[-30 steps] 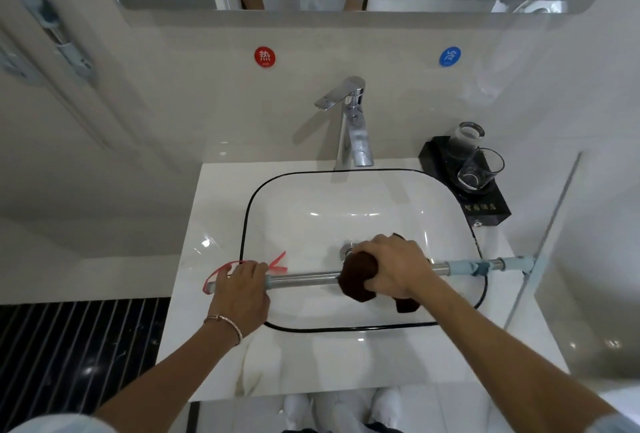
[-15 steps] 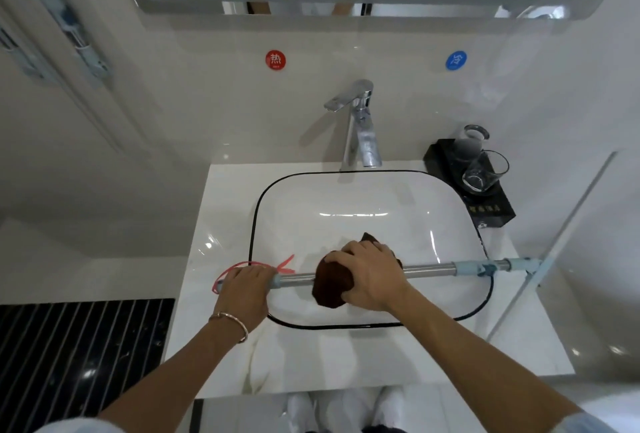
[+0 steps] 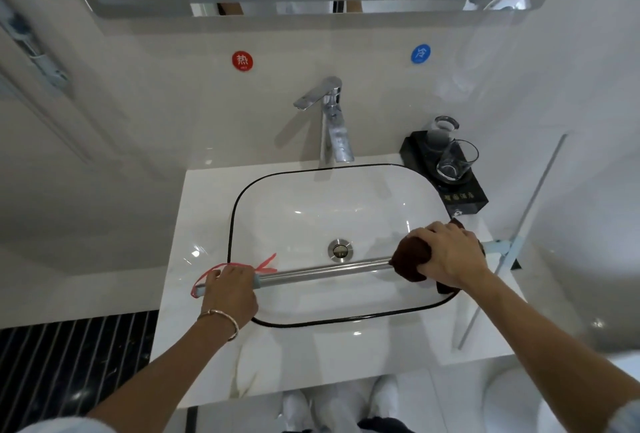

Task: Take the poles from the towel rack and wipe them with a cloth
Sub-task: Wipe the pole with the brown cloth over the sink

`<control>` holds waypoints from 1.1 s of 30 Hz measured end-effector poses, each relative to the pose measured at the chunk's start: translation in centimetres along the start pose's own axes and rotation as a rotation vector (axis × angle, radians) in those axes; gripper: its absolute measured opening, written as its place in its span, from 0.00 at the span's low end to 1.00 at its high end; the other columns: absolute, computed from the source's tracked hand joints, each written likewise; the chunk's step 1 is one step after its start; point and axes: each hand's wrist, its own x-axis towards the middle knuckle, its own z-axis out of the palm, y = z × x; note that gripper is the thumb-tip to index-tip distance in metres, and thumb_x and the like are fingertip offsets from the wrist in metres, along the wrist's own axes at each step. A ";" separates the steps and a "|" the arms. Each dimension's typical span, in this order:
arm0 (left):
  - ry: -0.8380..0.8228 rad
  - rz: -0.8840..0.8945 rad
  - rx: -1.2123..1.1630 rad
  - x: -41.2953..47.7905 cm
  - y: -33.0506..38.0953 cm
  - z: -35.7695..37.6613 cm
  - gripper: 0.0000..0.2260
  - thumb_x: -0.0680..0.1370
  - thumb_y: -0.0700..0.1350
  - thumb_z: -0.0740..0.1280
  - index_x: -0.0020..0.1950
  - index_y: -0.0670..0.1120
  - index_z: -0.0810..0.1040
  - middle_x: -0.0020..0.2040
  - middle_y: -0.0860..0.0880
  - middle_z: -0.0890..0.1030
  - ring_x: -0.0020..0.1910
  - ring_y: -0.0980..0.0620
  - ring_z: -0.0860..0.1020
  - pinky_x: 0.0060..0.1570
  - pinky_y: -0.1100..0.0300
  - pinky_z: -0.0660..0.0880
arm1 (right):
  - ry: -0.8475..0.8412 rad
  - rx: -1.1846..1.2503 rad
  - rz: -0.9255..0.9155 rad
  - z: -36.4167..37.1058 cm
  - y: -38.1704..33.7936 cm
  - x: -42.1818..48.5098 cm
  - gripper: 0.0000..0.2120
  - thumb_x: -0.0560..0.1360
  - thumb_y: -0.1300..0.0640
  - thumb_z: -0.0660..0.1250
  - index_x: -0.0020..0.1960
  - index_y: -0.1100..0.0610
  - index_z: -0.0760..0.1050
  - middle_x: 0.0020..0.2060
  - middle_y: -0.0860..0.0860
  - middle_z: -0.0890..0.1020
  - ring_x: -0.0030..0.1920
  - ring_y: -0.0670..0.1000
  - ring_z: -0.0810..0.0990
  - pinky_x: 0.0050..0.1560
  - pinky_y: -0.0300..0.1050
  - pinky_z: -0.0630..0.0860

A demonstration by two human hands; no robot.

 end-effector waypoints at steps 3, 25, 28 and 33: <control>0.032 -0.012 0.084 -0.1 1.3 0.3 0.14 0.57 0.42 0.75 0.40 0.43 0.78 0.37 0.46 0.80 0.40 0.44 0.79 0.47 0.50 0.73 | 0.025 -0.004 -0.016 0.3 -0.1 -0.2 0.26 0.68 0.43 0.67 0.65 0.39 0.69 0.59 0.45 0.75 0.61 0.51 0.71 0.62 0.52 0.65; 0.102 0.245 0.072 2.7 17.7 1.1 0.22 0.56 0.47 0.78 0.48 0.51 0.78 0.39 0.52 0.78 0.33 0.49 0.76 0.34 0.54 0.71 | 0.235 0.676 -0.091 1.0 2.9 -0.2 0.27 0.59 0.50 0.68 0.58 0.45 0.77 0.51 0.45 0.80 0.52 0.49 0.77 0.54 0.45 0.73; 0.130 0.214 0.078 2.8 18.2 0.8 0.20 0.56 0.46 0.77 0.47 0.49 0.80 0.38 0.51 0.78 0.31 0.48 0.76 0.33 0.54 0.71 | 0.210 1.082 -0.033 -1.7 5.1 0.4 0.24 0.61 0.60 0.71 0.51 0.38 0.75 0.46 0.36 0.81 0.48 0.37 0.78 0.50 0.30 0.70; 0.173 0.206 0.085 3.5 18.6 0.7 0.19 0.56 0.43 0.78 0.45 0.48 0.80 0.34 0.49 0.78 0.29 0.46 0.76 0.31 0.55 0.70 | 0.271 0.937 -0.056 -5.1 9.9 1.3 0.26 0.63 0.61 0.71 0.58 0.42 0.75 0.51 0.41 0.79 0.53 0.41 0.76 0.54 0.36 0.71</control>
